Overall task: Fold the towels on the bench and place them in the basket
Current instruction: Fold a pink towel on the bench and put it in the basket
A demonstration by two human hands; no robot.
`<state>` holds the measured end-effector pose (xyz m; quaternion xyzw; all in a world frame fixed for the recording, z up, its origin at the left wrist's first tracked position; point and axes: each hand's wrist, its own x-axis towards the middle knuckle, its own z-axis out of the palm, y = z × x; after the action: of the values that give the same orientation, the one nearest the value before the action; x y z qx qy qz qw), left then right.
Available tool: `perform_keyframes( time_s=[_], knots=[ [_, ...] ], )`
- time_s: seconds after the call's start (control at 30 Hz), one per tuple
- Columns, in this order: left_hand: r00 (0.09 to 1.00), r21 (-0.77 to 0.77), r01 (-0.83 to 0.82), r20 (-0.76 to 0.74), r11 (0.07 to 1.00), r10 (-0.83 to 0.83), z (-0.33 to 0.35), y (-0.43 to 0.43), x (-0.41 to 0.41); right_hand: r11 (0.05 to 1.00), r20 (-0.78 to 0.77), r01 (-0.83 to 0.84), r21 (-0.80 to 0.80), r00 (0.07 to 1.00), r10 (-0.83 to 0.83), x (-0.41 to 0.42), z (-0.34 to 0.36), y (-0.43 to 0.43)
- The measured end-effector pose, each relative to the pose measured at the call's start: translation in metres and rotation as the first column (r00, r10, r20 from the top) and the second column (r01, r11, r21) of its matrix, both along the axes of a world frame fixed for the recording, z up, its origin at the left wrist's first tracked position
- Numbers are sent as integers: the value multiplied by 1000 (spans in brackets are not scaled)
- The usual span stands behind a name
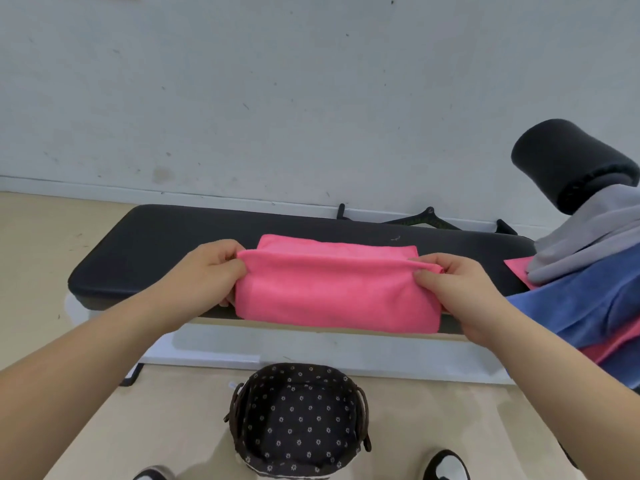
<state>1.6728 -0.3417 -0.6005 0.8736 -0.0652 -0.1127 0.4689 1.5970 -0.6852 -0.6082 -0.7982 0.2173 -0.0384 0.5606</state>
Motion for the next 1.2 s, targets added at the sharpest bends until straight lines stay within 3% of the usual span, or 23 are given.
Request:
perform_keyframes(
  time_s=[0.13,0.3,0.47,0.53,0.63,0.8,0.9,1.0,1.07,1.13,1.2],
  knots=[
    [995,44,-67,81,997,64,-7,-17,22,989,82,141,-46,987,-137,26,-14,-5],
    [980,37,-144,147,989,137,-16,-35,58,967,177,188,-171,972,-157,57,-16,-9],
    [999,400,-23,52,916,2,-27,-42,82,919,21,76,-387,997,-74,80,-33,-23],
    [1000,448,-13,29,894,0,-26,-44,90,903,-16,66,-424,997,-80,87,-36,-25],
    [999,444,-39,17,895,34,-24,-48,95,907,-34,80,-413,994,-103,93,-37,-27],
    [989,523,-68,149,850,-12,-30,-47,97,923,-22,99,-371,993,-115,92,-37,-27],
    [994,531,16,86,847,-73,-27,-48,96,919,17,143,-367,989,-147,89,-36,-25],
    [994,524,31,74,851,-82,-28,-53,90,788,111,144,-599,989,-97,82,-25,-15],
    [989,455,7,128,891,-73,-28,-56,85,705,153,64,-706,986,64,74,-13,4],
    [985,315,-52,174,948,-5,-25,-57,81,638,7,-167,-752,965,260,63,-7,31],
    [981,175,-120,170,977,90,-22,-54,78,501,-276,-414,-760,904,328,52,-14,52]
  ],
)
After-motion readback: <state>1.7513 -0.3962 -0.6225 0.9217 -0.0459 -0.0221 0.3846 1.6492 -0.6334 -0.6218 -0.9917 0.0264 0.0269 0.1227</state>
